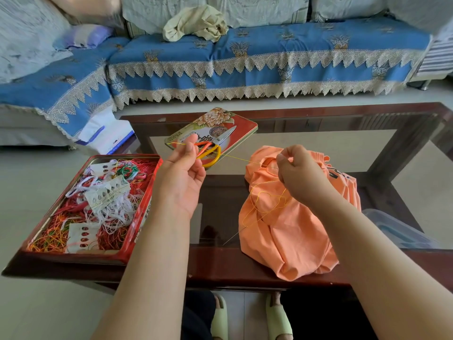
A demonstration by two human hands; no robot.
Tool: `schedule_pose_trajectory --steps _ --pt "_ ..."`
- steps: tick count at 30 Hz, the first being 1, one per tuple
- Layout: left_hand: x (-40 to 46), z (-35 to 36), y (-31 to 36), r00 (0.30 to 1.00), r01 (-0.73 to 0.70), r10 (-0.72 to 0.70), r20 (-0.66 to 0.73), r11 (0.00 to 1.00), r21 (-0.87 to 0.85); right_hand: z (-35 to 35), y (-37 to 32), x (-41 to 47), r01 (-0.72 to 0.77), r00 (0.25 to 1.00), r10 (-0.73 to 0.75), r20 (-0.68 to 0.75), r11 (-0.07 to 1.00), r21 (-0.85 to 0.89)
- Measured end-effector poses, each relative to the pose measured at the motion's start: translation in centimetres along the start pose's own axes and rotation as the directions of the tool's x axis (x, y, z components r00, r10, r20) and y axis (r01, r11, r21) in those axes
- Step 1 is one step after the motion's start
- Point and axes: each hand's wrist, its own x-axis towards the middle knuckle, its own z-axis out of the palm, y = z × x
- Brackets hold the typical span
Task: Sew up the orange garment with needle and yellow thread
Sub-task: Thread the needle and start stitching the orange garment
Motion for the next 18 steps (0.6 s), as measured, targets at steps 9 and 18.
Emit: schedule_pose_trajectory --steps 9,18 --pt "0.8 -0.9 0.6 0.999 -0.028 0.027 -0.019 0.996 -0.086 -0.4 0.5 0.3 -0.027 0.999 0.029 0.03 0.998 -0.061" --pt "-0.2 -0.3 -0.1 0.975 -0.206 0.165 0.149 0.922 0.328 -0.4 0.5 -0.4 0.261 0.961 -0.247 -0.125 0.959 0.107"
